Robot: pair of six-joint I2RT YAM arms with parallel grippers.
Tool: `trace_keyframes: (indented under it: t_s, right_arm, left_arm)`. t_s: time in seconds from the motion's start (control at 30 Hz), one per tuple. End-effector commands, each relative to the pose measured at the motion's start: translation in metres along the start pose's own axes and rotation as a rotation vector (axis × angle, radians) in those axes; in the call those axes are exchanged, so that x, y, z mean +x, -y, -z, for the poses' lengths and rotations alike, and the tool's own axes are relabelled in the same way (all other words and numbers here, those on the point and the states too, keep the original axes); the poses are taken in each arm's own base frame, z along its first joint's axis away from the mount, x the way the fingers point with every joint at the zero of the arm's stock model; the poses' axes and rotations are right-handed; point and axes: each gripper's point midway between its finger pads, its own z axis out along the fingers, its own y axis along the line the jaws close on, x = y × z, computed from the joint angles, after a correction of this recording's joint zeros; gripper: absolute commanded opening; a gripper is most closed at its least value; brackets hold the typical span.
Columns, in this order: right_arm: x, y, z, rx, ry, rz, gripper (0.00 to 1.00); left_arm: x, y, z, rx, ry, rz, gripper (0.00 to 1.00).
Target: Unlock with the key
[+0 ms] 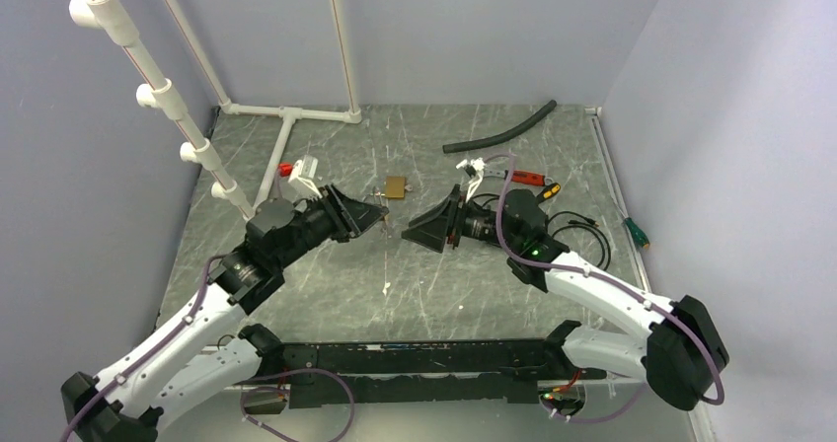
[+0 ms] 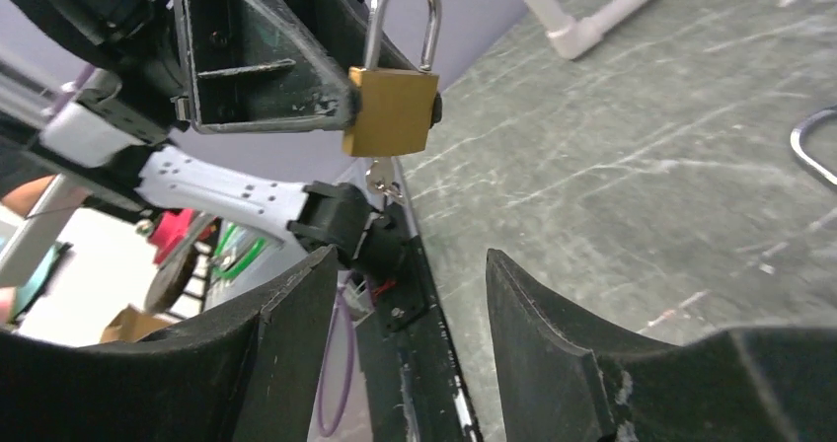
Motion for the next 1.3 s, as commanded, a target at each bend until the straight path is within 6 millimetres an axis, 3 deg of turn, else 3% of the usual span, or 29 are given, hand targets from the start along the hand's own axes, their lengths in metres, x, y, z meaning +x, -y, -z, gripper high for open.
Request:
trace_keyframes:
  t_s: [0.0, 0.37, 0.87, 1.07, 1.27]
  right_arm:
    - [-0.007, 0.018, 0.008, 0.123, 0.062, 0.094, 0.59]
    - [-0.006, 0.018, -0.012, 0.301, 0.148, 0.249, 0.58]
    - [-0.018, 0.035, -0.041, 0.368, 0.191, 0.223, 0.56]
    - [-0.016, 0.038, -0.05, 0.364, 0.188, 0.203, 0.52]
    - [-0.015, 0.04, -0.053, 0.37, 0.184, 0.206, 0.38]
  left_arm:
    - [-0.011, -0.009, -0.012, -0.102, 0.03, 0.103, 0.0]
    - [0.005, -0.026, -0.035, -0.181, -0.012, 0.297, 0.0]
    - [0.009, -0.028, -0.037, -0.185, -0.023, 0.338, 0.0]
    - [0.009, -0.03, -0.036, -0.192, -0.021, 0.346, 0.0]
    - [0.011, -0.029, -0.035, -0.2, -0.031, 0.359, 0.0]
